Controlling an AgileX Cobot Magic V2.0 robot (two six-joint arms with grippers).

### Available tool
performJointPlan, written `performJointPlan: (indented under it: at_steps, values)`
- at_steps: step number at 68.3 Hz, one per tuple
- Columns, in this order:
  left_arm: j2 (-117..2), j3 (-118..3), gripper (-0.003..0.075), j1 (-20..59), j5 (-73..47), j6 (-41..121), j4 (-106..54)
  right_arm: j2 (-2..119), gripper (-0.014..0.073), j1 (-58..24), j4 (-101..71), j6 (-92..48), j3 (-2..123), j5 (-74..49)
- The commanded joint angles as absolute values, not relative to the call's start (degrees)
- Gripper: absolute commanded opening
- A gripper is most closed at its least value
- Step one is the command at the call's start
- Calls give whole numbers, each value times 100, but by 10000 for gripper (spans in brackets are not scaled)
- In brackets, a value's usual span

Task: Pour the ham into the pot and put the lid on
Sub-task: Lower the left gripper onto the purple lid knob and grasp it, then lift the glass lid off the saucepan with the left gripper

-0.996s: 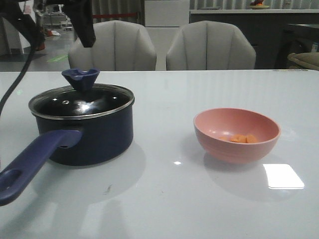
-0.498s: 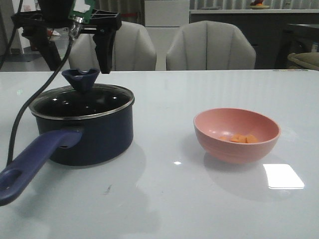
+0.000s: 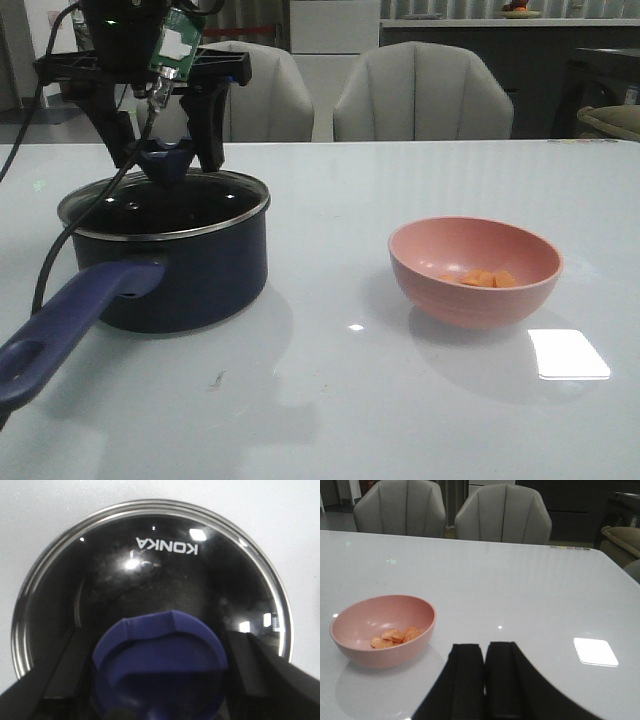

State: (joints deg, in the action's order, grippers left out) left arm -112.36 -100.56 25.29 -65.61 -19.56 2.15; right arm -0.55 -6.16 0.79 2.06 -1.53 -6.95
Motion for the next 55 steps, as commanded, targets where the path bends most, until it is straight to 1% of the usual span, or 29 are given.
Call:
performJointPlan:
  at_steps: [1, 5, 10, 26, 34, 45, 55]
  values:
    - [-10945, -10278, 258, 2542, -6500, -2037, 179, -178, 150, -590, 128, 172, -125, -235]
    - [-10945, -10347, 229, 2542, -6509, -2037, 179, -178, 150, -590, 128, 172, -125, -235]
    - [-10945, -10488, 216, 2542, -6576, -2037, 179, -178, 150, -590, 128, 172, -125, -235]
    - [-10661, -10713, 215, 2542, -6584, -2037, 240, -178, 150, -590, 128, 172, -125, -235]
    - [-10419, -10713, 215, 2503, -6590, -2037, 674, -178, 150, -590, 128, 172, -125, -235]
    - [-10118, -10641, 215, 2127, -6846, -1678, 761, -178, 150, -590, 128, 172, -125, -235]
    - [-9831, -10326, 215, 1422, -6864, -1542, 761, -178, 150, -590, 128, 172, -125, -235]
